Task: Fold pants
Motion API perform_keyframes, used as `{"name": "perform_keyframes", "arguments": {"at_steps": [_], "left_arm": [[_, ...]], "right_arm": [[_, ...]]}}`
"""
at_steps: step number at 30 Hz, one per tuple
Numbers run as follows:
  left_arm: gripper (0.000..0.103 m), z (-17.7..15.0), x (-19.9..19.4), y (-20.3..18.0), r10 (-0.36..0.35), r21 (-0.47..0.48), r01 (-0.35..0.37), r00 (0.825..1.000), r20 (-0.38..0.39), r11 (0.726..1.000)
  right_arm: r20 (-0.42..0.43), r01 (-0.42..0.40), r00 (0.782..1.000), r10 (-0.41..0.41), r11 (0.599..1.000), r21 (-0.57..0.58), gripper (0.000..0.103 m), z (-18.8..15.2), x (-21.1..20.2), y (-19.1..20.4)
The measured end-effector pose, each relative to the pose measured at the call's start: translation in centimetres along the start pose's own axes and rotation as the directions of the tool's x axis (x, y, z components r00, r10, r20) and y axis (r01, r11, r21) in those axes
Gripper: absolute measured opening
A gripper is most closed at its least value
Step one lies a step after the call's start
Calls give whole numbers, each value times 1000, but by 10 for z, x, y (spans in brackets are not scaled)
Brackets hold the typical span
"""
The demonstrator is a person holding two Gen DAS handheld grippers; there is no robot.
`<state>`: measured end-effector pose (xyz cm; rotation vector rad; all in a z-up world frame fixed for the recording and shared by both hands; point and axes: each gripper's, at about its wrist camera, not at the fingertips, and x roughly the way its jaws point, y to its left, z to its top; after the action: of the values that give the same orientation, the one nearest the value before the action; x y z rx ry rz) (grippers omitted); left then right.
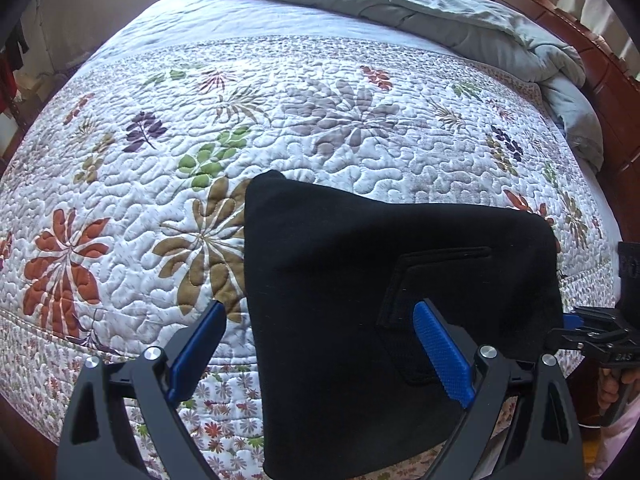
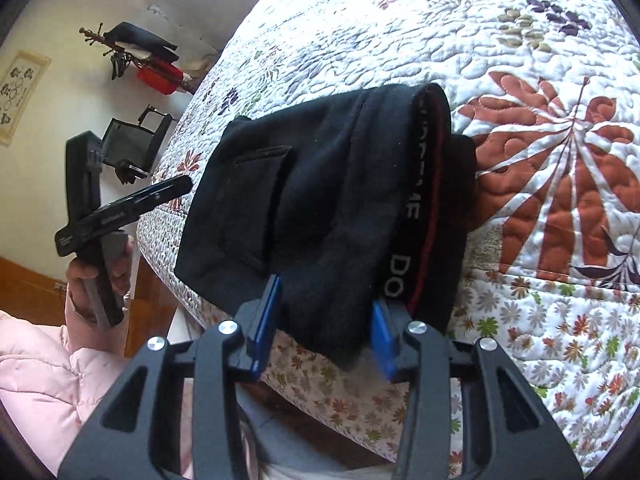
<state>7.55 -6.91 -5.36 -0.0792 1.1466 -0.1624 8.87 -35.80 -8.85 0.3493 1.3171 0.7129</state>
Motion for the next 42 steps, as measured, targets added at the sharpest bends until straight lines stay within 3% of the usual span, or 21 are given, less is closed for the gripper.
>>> {"name": "perform_keyframes", "arguments": {"at_steps": [2, 3, 6, 17, 22, 25, 29, 32, 36, 42], "left_arm": [[95, 0, -3, -3, 4, 5, -4, 1000, 5, 1000], [95, -1, -4, -4, 5, 9, -5, 1000, 6, 1000], [95, -1, -9, -8, 5, 18, -5, 1000, 13, 1000], [95, -2, -22, -15, 6, 36, -8, 999, 39, 999], [95, -4, -13, -12, -8, 14, 8, 1000, 2, 1000], [95, -9, 1, -3, 22, 4, -22, 999, -35, 1000], [95, -19, 17, 21, -48, -70, 41, 994, -101, 997], [95, -30, 26, 35, -78, -113, 63, 987, -142, 992], [95, -45, 28, 45, -177, -151, 152, 971, -161, 977], [95, -54, 44, 44, -270, -181, 236, 944, -189, 955]], "right_arm": [[-6, -4, 1000, 4, 1000, 10, 37, 1, 5, -3], [-3, 6, 1000, -6, 1000, 16, 27, 0, 6, -4], [11, 31, 999, -31, 999, 16, 13, -2, 1, -5], [33, 84, 996, -84, 996, 4, 11, -4, -23, 2], [-19, 130, 991, -130, 991, 36, 12, -3, 6, -11], [-15, 115, 993, -115, 991, 66, 13, -2, 14, -17], [-1, 125, 992, -125, 991, 42, 22, -5, 8, -12], [25, 190, 981, -190, 982, 16, 47, -9, -5, -3], [51, 249, 967, -250, 968, 22, 65, -14, -24, 1], [11, 236, 971, -238, 968, 81, 68, -15, -11, -18]]}}
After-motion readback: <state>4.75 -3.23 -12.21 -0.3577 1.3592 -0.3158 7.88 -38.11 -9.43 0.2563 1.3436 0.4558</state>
